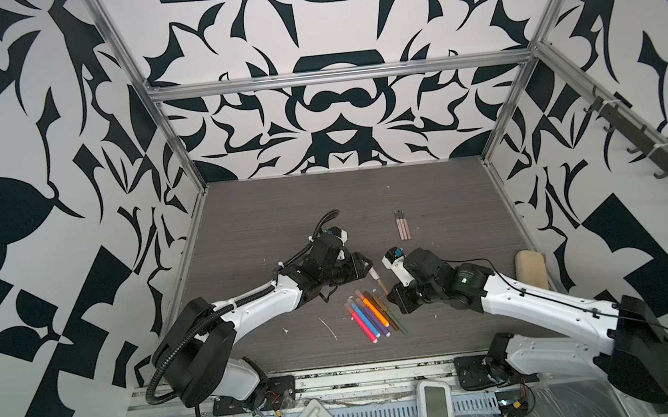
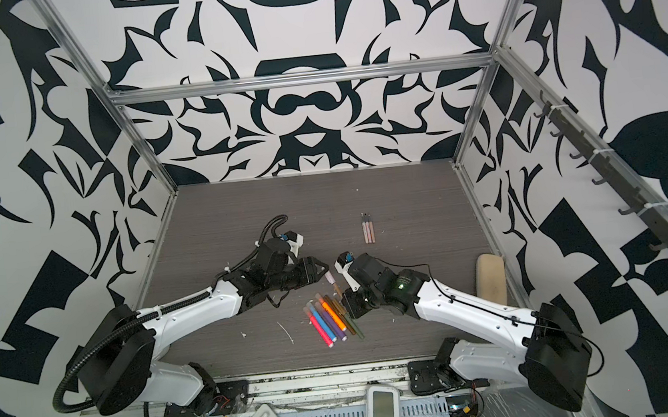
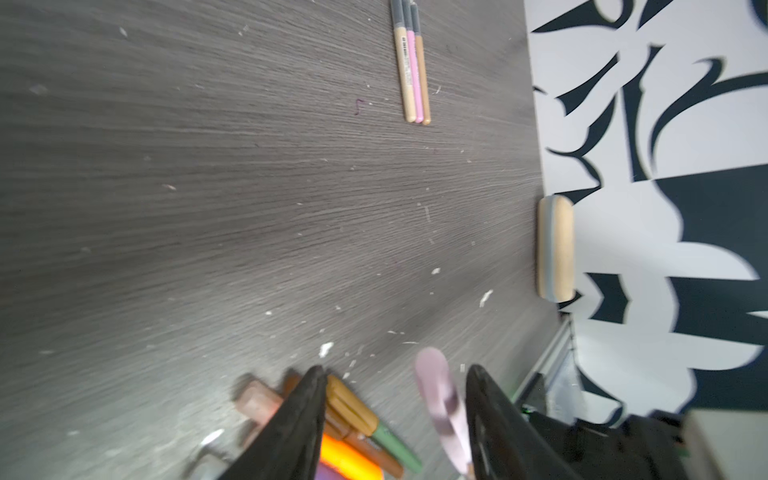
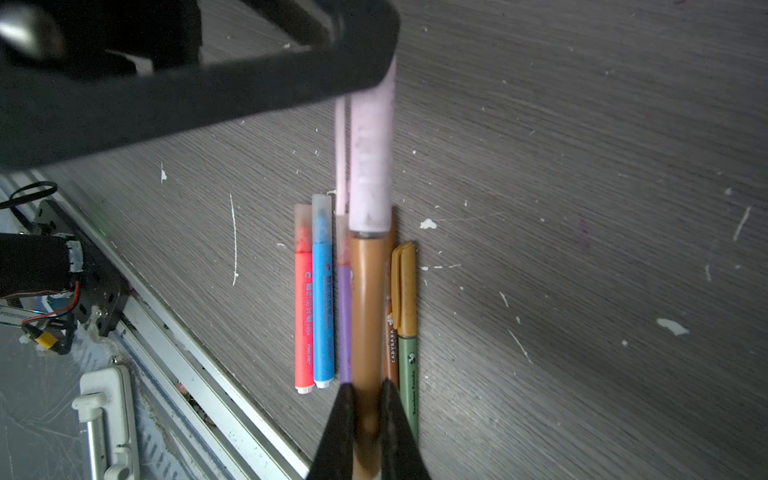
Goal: Open the pen caps
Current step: 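Lift the brown pen toward the left gripper while the left closes on its pink cap, then pull the left gripper away with the pink cap while the right holds the pen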
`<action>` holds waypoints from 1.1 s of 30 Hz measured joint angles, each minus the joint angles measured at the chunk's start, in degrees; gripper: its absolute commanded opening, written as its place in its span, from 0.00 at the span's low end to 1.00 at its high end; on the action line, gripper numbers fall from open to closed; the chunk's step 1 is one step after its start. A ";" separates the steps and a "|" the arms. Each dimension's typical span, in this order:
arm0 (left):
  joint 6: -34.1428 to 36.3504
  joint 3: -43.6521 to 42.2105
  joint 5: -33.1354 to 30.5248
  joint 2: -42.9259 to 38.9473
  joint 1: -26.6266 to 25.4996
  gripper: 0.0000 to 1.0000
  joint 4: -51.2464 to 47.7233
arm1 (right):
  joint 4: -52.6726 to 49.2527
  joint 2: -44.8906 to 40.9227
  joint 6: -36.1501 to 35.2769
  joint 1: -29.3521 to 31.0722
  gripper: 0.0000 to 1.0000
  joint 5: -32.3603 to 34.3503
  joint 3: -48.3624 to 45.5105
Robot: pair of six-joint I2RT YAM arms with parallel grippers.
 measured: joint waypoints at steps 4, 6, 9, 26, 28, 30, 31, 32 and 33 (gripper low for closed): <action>-4.90 -0.68 2.05 2.03 0.00 0.50 3.02 | 0.02 -0.02 0.31 -0.13 0.07 -0.57 0.00; -6.97 -1.20 2.95 2.75 0.00 0.46 4.48 | 0.02 -0.02 0.46 -0.13 0.07 -0.81 0.00; -9.44 -1.55 4.11 3.28 -0.13 0.43 6.56 | 0.13 -0.02 0.68 -0.13 0.07 -0.90 0.00; -15.19 -3.02 7.28 3.54 -0.63 0.00 14.32 | 1.20 -1.33 3.21 -0.13 0.43 -1.44 -0.31; -15.26 -3.28 7.37 3.54 -0.72 0.00 14.34 | 2.21 -1.62 3.17 -0.24 0.46 -1.88 -0.39; -15.26 -3.45 7.43 3.54 -0.74 0.00 14.32 | 3.08 -1.62 3.17 -0.63 0.46 -2.54 -0.39; -15.26 -3.52 7.43 3.54 -0.79 0.00 14.34 | 3.37 -1.60 3.17 -0.83 0.45 -2.93 -0.39; -15.26 -3.58 7.41 3.54 -0.87 0.00 14.36 | 3.56 -1.60 3.19 -1.16 0.44 -3.19 -0.39; -15.26 -3.74 7.41 3.54 -0.90 0.00 14.47 | 3.74 -1.57 3.21 -1.55 0.44 -3.43 -0.39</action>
